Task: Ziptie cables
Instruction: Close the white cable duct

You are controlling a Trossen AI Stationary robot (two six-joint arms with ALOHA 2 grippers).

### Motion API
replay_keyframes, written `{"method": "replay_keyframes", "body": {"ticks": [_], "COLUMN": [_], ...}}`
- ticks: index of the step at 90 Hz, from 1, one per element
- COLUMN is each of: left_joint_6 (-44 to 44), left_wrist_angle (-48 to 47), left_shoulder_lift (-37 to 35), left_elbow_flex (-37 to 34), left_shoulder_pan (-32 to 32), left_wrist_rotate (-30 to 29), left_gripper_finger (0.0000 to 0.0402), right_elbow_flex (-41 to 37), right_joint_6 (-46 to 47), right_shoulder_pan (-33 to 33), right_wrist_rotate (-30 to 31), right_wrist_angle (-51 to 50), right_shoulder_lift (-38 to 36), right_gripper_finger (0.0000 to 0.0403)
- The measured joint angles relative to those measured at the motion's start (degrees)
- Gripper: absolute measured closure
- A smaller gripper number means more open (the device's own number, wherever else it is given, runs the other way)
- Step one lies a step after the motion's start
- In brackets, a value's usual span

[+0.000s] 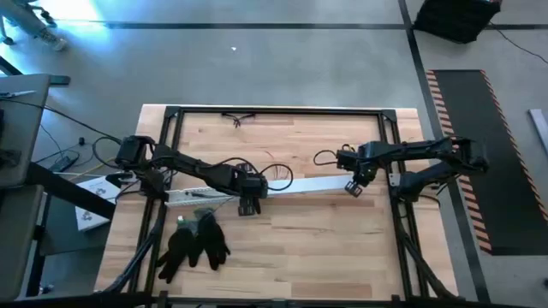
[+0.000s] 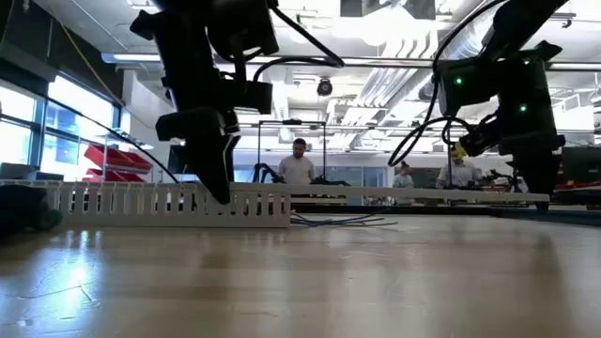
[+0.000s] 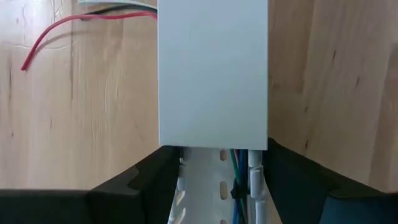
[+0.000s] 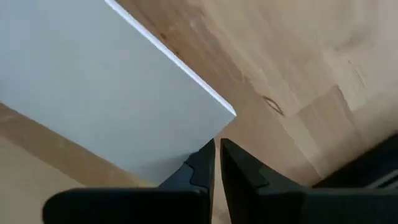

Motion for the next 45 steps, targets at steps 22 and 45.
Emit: {"method": "replay_keyframes", "body": {"ticks": [22, 45], "left_joint_6": [0.6, 0.7], "left_wrist_angle": [-2.4, -3.7], "left_shoulder_lift": [-1.0, -1.1], "left_elbow_flex": [1.9, 2.4], "left_shoulder_pan": [0.0, 0.0], "left_wrist_rotate": [0.3, -0.8], "left_gripper_finger": [0.0198, 0.0192], "right_elbow_flex": [0.0, 0.0], "right_joint_6": [-0.1, -1.2], "right_shoulder_pan": [0.0, 0.0], "right_wrist_rotate": [0.5, 0.4], "right_wrist_angle": [0.2, 0.2], "right_shoulder_lift": [0.0, 0.0], "right_gripper_finger": [0.0392, 0.0392]}}
